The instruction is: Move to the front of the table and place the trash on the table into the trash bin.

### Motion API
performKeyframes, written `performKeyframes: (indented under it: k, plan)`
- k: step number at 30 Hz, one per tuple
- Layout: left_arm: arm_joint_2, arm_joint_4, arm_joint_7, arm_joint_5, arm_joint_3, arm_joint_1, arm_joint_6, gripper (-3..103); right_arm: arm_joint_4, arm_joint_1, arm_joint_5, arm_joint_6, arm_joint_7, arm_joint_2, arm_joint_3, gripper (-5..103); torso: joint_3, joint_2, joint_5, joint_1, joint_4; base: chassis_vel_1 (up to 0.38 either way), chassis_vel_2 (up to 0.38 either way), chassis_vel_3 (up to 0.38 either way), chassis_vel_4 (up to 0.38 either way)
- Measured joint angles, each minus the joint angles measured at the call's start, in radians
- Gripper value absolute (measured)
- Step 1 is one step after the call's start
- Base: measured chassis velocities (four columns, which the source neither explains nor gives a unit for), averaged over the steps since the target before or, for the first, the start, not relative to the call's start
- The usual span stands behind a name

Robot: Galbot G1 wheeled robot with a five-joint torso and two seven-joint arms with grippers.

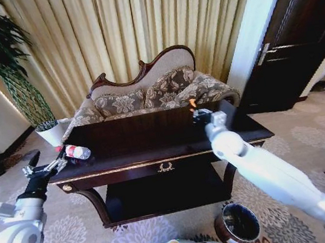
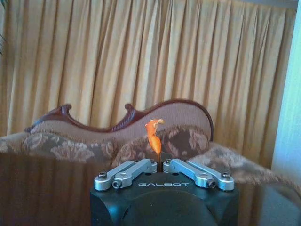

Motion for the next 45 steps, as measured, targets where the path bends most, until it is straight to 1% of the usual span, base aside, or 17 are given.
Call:
performKeyframes:
  k: [3,4,7,8,11,14,24,35,37,38,40,41,44,45]
  plan:
    - [0.027,0.024,-0.001,-0.033,0.001,-0.013,0.010,100,0.004,-0.060,-0.006,0.021,-0.018,0.017,0.045,1,0.000,0.000,0.0000,0.000,0.0004,0.000,0.000,0.000,0.000]
    - [0.027,0.024,-0.001,-0.033,0.001,-0.013,0.010,100,0.004,-0.060,-0.006,0.021,-0.018,0.017,0.045,1,0.000,0.000,0.0000,0.000,0.0004,0.000,0.000,0.000,0.000]
    - [0.056,0.043,0.003,-0.062,-0.004,-0.018,0.011,100,0.016,-0.084,-0.001,0.022,-0.035,0.032,0.076,1,0.000,0.000,-0.0002,0.000,0.0005,0.000,0.000,0.000,0.000]
    - [0.056,0.043,0.003,-0.062,-0.004,-0.018,0.011,100,0.016,-0.084,-0.001,0.022,-0.035,0.032,0.076,1,0.000,0.000,-0.0002,0.000,0.0005,0.000,0.000,0.000,0.000]
    - [0.087,0.068,0.023,-0.083,-0.016,-0.025,0.007,100,0.038,-0.097,0.016,0.015,-0.073,0.030,0.107,1,0.000,0.000,-0.0003,0.000,0.0005,0.000,0.000,0.000,0.000]
    - [0.096,0.074,0.029,-0.089,-0.018,-0.032,0.004,100,0.053,-0.102,0.033,0.006,-0.091,0.020,0.131,1,0.000,0.000,-0.0003,0.000,0.0004,0.017,-0.011,-0.018,0.021]
    - [0.090,0.069,0.032,-0.087,-0.017,-0.029,0.003,100,0.097,-0.169,0.021,-0.006,-0.091,0.013,0.183,1,0.000,0.000,-0.0001,0.000,0.0003,0.127,-0.132,-0.133,0.126]
    - [0.068,0.050,0.032,-0.073,-0.012,-0.023,0.003,100,0.103,-0.227,-0.040,-0.032,-0.068,0.036,0.194,1,0.000,0.000,-0.0001,0.000,0.0003,0.291,-0.295,-0.301,0.282]
    - [0.062,0.045,0.032,-0.069,-0.011,-0.020,0.002,100,0.092,-0.247,-0.049,-0.058,-0.067,0.052,0.191,1,0.000,0.000,-0.0003,-0.001,0.0004,0.280,-0.296,-0.281,0.270]
    - [0.062,0.045,0.032,-0.069,-0.011,-0.020,0.002,100,0.092,-0.247,-0.049,-0.058,-0.067,0.052,0.191,1,0.000,0.000,-0.0003,-0.001,0.0004,0.248,-0.296,-0.281,0.238]
    - [0.052,0.039,0.032,-0.064,-0.010,-0.015,0.002,100,0.058,-0.283,-0.064,-0.130,-0.054,0.083,0.189,1,-0.001,0.001,0.0000,-0.001,0.0003,0.160,-0.156,-0.190,0.199]
    - [0.052,0.039,0.032,-0.064,-0.010,-0.015,0.002,100,0.058,-0.283,-0.064,-0.130,-0.054,0.083,0.189,1,-0.001,0.001,0.0000,-0.001,0.0003,0.160,-0.104,-0.169,0.160]
    - [0.042,0.032,0.032,-0.058,-0.010,-0.009,-0.001,100,-0.014,-0.325,-0.108,-0.192,-0.052,0.120,0.185,1,0.000,0.001,0.0001,-0.001,0.0004,0.034,-0.043,-0.089,0.060]
    - [0.042,0.032,0.032,-0.058,-0.010,-0.009,-0.001,100,-0.014,-0.325,-0.108,-0.192,-0.052,0.120,0.185,1,0.000,0.001,0.0001,-0.001,0.0004,0.000,0.000,0.000,0.000]
